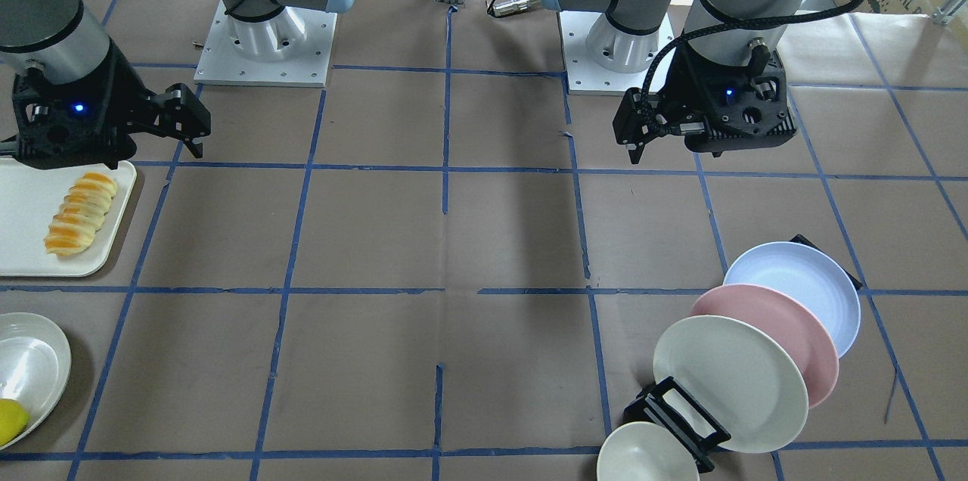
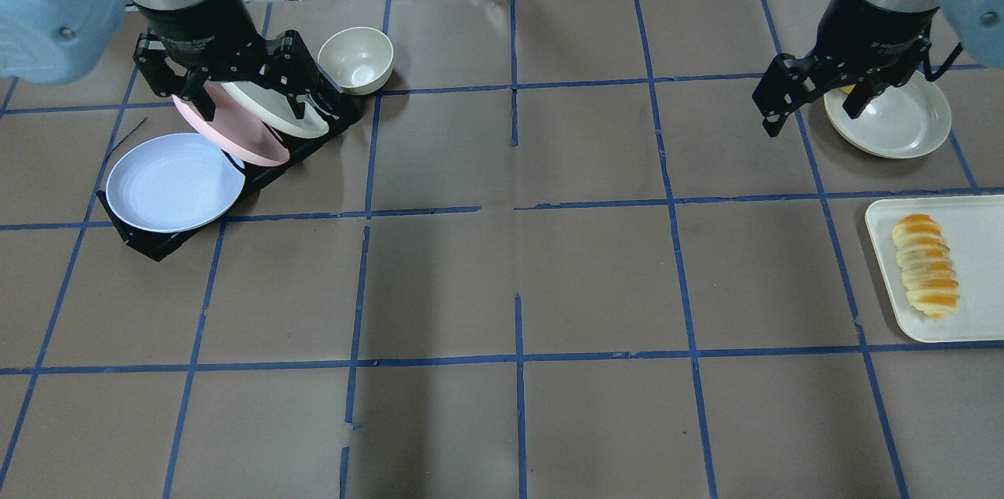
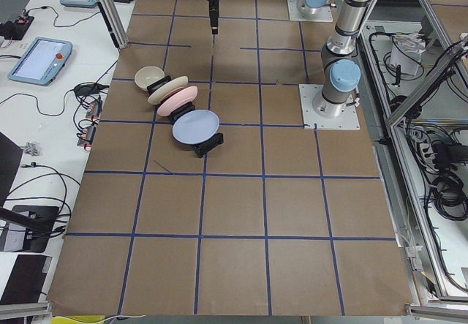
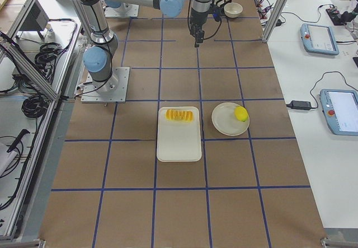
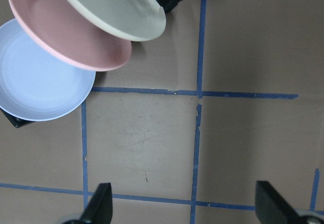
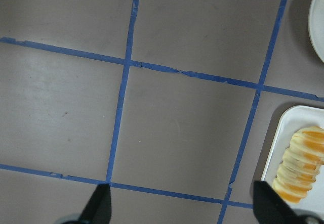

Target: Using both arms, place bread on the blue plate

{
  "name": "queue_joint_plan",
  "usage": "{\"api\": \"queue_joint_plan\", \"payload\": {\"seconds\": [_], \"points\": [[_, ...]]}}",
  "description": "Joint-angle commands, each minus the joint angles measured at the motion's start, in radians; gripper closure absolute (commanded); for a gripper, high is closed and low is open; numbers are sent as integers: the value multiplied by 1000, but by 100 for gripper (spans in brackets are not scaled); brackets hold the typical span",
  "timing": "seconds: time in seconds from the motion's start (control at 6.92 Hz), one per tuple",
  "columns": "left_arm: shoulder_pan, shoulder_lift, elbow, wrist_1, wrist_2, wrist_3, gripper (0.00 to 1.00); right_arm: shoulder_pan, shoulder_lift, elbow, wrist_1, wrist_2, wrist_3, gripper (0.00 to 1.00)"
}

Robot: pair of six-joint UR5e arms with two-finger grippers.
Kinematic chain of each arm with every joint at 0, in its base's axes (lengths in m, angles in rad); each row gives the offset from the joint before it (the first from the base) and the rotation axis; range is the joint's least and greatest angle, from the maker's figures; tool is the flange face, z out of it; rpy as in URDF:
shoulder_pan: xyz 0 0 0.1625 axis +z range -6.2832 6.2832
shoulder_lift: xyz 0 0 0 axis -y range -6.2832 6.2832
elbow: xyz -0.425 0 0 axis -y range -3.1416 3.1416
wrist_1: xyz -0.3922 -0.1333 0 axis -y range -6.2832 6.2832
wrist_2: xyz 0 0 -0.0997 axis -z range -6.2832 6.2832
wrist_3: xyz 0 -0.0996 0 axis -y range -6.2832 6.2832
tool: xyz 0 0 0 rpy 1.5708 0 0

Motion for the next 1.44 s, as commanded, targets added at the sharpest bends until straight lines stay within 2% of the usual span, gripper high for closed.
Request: {"api": "queue_joint_plan", "payload": {"seconds": [0.0,0.29,0.43,0.58,0.72,0.87,1.01,1.16,1.3], "points": [[1,27,-45,32,-5,1,0,-80,27,25,-46,0,-104,4],[4,29,-51,53,-6,10,0,-174,32,74,-117,-1,-235,4],[37,15,-35,70,-5,85,0,-251,37,112,-169,-1,-314,5],[114,-3,-37,110,-6,230,0,-304,41,178,-238,-1,-347,5],[230,-46,-33,163,-9,409,0,-358,43,270,-358,-1,-381,5],[368,-96,-22,238,-71,614,0,-410,43,344,-430,2,-387,5],[492,-127,-12,246,-139,780,0,-444,53,398,-499,2,-389,5],[560,-182,1,251,-173,817,0,-483,70,425,-539,2,-389,5],[571,-248,28,280,-205,819,0,-495,102,432,-577,2,-389,7]]}}
